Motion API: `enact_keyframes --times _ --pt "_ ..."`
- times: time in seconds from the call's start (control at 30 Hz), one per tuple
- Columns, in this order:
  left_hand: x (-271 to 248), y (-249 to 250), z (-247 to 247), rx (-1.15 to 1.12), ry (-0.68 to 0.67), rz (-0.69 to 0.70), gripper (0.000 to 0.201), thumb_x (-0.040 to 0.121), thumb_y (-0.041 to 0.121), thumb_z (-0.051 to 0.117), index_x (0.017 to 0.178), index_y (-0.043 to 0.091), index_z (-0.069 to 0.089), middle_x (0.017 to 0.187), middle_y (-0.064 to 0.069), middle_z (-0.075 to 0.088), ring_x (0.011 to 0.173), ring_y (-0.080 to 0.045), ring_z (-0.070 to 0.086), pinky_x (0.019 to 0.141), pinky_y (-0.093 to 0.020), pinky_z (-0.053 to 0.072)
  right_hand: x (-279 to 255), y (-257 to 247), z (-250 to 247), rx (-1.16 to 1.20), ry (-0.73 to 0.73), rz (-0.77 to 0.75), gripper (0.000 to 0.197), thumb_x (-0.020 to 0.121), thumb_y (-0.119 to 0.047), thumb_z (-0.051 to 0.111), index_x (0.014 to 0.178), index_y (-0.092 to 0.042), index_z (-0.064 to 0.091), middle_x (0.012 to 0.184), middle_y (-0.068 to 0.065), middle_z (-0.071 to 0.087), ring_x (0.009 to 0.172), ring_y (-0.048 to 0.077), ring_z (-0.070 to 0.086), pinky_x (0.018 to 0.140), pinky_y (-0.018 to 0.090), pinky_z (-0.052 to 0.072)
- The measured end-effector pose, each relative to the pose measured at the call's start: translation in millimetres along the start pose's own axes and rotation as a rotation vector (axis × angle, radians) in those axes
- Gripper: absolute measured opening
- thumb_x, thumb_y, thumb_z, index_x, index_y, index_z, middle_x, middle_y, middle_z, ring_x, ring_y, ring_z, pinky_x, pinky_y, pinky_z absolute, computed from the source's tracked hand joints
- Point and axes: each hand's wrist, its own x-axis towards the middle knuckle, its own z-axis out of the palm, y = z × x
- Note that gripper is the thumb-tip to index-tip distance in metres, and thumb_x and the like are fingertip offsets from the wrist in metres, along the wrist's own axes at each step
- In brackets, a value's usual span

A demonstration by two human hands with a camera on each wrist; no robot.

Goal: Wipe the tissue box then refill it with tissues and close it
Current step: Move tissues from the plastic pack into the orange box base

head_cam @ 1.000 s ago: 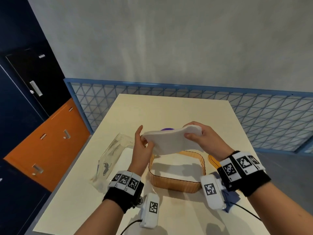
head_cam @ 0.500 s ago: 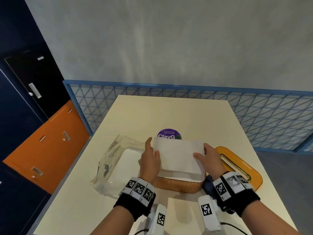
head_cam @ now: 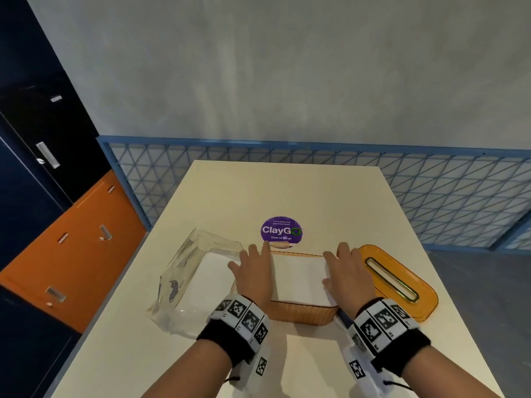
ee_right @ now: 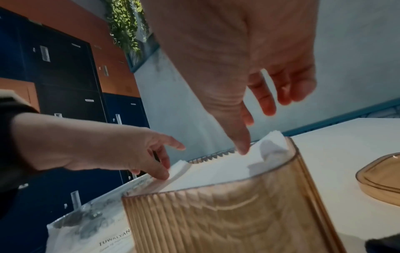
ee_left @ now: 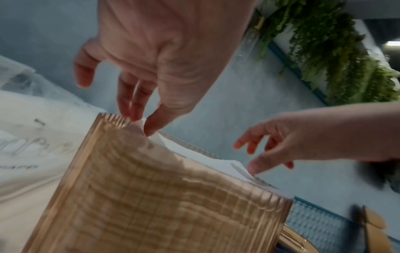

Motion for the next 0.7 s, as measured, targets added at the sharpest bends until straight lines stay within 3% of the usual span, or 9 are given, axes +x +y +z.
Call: enact_keyframes --times 0.07,0.17,0.27,0.4,0.5,0.57,0.63,0.7 --pt "2.1 1.2 -4.1 0.076 0.057 0.162 0.055 0.093 0.007 0.044 0.142 0.028 0.031 0.14 -0.004 0.037 0.128 -0.026 0.037 0.102 -0.05 0.029 4.6 -0.8 -3.3 -0.018 0.002 -0.143 0.053 0.087 -0.029 0.06 0.137 -0.024 0.041 0.142 0.008 0.036 0.125 0.029 0.038 0.095 0.038 0.042" --pt "7.6 1.5 -6.6 0.139 -0.177 0.398 0.051 0.092 0.026 0.056 0.139 0.034 0.039 0.144 0.002 0.038 0.131 -0.021 0.04 0.105 -0.053 0.021 12.4 0.2 2.0 -0.058 -0.268 -0.281 0.061 0.087 -0.034 0.059 0.141 -0.04 0.03 0.15 -0.002 0.027 0.138 0.023 0.028 0.111 0.047 0.026" --pt "12.4 -8.2 -4.1 0.189 -0.381 0.378 0.06 0.088 0.03 0.061 0.142 0.036 0.035 0.148 0.0 0.036 0.135 -0.022 0.039 0.108 -0.056 0.016 16.7 6.2 13.6 -0.075 -0.476 -0.224 0.066 0.089 -0.039 0.056 0.143 -0.045 0.019 0.156 -0.005 0.016 0.142 0.021 0.024 0.116 0.056 0.015" --pt "19.4 -18.8 0.5 0.208 -0.443 0.368 0.068 0.088 0.027 0.063 0.145 0.038 0.029 0.153 0.002 0.03 0.137 -0.022 0.036 0.109 -0.056 0.015 16.4 6.5 19.7 -0.115 -0.508 -0.181 0.065 0.091 -0.042 0.051 0.143 -0.049 0.012 0.158 -0.009 0.01 0.143 0.019 0.023 0.114 0.063 0.005" --pt "20.1 -21.2 1.5 0.237 -0.419 0.386 0.065 0.09 0.02 0.06 0.144 0.039 0.03 0.147 -0.002 0.037 0.132 -0.025 0.042 0.106 -0.056 0.017 12.1 3.6 16.7 -0.136 -0.508 -0.16 0.064 0.092 -0.045 0.049 0.143 -0.049 0.011 0.159 -0.009 0.009 0.144 0.02 0.021 0.11 0.068 0.0" --pt "19.8 -24.0 -0.2 0.249 -0.374 0.398 0.057 0.091 0.022 0.059 0.141 0.036 0.036 0.14 -0.003 0.043 0.13 -0.025 0.041 0.106 -0.057 0.019 9.9 2.8 8.6 -0.149 -0.482 -0.135 0.062 0.091 -0.046 0.05 0.144 -0.046 0.017 0.156 -0.003 0.02 0.14 0.023 0.031 0.109 0.069 0.0" --pt "19.4 -28.8 -7.4 0.156 -0.218 0.393 0.041 0.093 0.031 0.054 0.133 0.03 0.049 0.13 0.0 0.049 0.126 -0.023 0.039 0.102 -0.05 0.026 9.3 2.1 2.0 -0.143 -0.389 -0.109 0.054 0.091 -0.043 0.049 0.141 -0.039 0.029 0.145 0.001 0.037 0.131 0.022 0.042 0.11 0.066 0.008" --pt "21.1 -39.6 -13.6 -0.065 0.014 0.283 0.032 0.095 0.033 0.049 0.125 0.026 0.057 0.122 0.001 0.053 0.119 -0.02 0.042 0.098 -0.041 0.033 9.0 3.7 0.2 -0.131 -0.202 -0.088 0.045 0.094 -0.04 0.044 0.138 -0.035 0.036 0.137 -0.001 0.044 0.125 0.02 0.045 0.107 0.055 0.024"
